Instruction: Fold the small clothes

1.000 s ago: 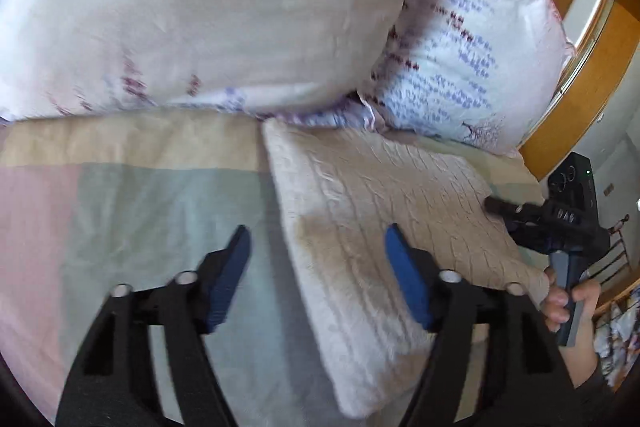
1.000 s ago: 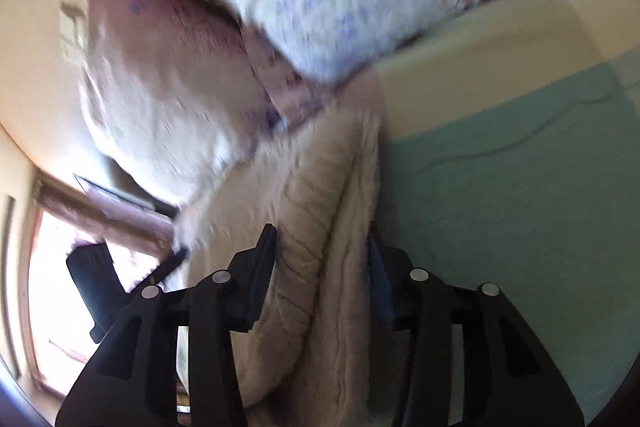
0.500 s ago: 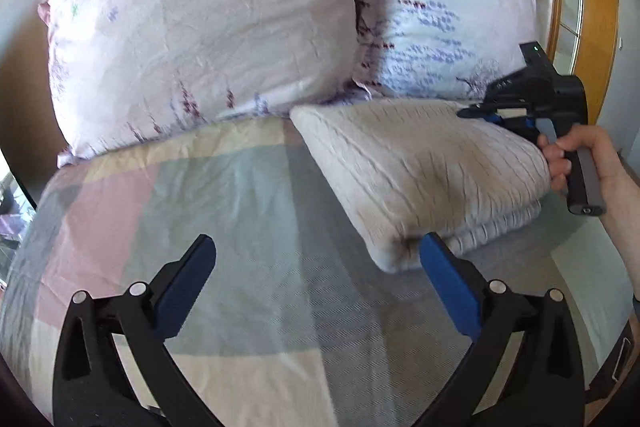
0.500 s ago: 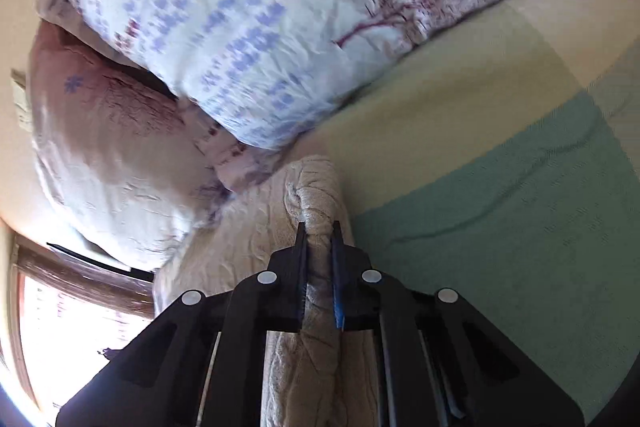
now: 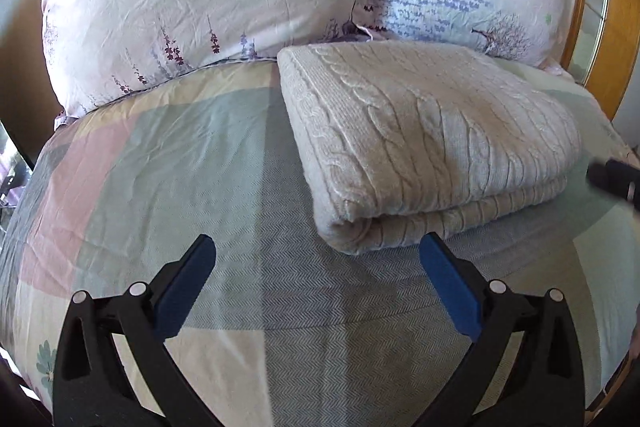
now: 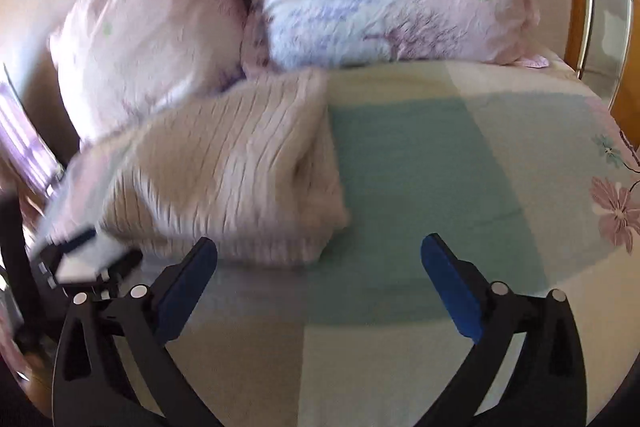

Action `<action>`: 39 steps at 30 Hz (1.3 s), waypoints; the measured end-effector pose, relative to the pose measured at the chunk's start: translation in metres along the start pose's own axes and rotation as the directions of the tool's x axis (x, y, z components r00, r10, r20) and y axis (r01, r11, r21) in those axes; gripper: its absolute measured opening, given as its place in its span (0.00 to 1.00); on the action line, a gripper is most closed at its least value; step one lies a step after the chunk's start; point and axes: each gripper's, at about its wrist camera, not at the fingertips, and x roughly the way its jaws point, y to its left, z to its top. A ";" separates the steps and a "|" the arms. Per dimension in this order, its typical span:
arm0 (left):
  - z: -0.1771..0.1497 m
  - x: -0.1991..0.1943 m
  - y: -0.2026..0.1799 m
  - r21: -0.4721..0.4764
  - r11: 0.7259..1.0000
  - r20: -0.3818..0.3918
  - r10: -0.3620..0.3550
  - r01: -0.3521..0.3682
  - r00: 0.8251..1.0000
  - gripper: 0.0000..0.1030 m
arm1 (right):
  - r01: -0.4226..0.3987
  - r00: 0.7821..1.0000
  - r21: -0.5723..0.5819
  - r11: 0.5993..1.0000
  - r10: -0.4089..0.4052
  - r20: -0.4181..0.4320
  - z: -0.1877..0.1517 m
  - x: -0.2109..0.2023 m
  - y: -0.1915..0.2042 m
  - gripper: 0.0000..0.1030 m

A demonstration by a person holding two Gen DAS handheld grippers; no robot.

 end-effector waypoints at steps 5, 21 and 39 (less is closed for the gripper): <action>-0.004 0.004 -0.003 0.012 1.000 -0.040 0.013 -0.012 0.999 0.98 | 0.014 0.997 -0.056 0.998 -0.018 -0.075 -0.019 0.023 0.024 0.99; -0.012 0.010 -0.002 -0.017 0.999 -0.094 -0.050 0.049 0.994 0.98 | 0.111 0.985 -0.145 0.983 -0.128 -0.113 -0.029 0.034 0.045 0.99; -0.012 0.010 -0.002 -0.019 0.999 -0.094 -0.052 0.051 0.994 0.98 | 0.113 0.985 -0.143 0.983 -0.129 -0.112 -0.028 0.035 0.045 0.99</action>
